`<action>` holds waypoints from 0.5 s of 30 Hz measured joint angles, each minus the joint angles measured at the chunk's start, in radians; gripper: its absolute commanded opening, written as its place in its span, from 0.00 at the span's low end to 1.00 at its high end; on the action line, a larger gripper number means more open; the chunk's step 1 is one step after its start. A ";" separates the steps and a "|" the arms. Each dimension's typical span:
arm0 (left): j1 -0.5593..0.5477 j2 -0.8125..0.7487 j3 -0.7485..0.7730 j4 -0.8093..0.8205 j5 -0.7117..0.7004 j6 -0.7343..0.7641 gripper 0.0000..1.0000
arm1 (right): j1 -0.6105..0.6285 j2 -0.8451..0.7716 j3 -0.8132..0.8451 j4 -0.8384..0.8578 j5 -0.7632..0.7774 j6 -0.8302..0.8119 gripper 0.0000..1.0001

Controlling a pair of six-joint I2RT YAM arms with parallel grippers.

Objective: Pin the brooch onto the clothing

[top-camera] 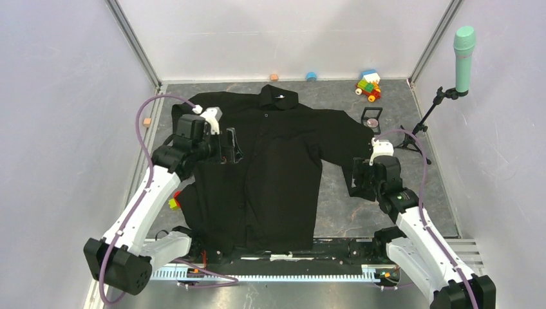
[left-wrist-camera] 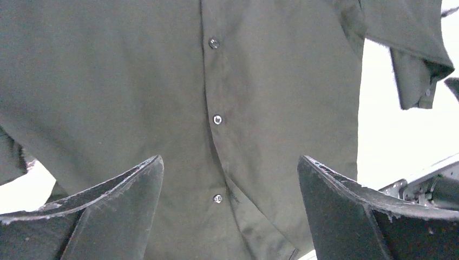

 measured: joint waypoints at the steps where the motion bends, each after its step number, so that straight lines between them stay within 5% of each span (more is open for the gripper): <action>1: -0.017 0.015 0.003 -0.001 -0.002 0.000 0.98 | 0.000 0.001 0.000 -0.002 0.015 0.005 0.89; 9: -0.167 0.153 0.070 0.026 -0.018 -0.003 0.98 | -0.006 0.056 -0.003 0.035 0.019 0.026 0.86; 15: -0.243 0.117 -0.142 0.237 0.011 -0.130 0.98 | -0.006 0.097 -0.041 0.109 -0.047 0.041 0.72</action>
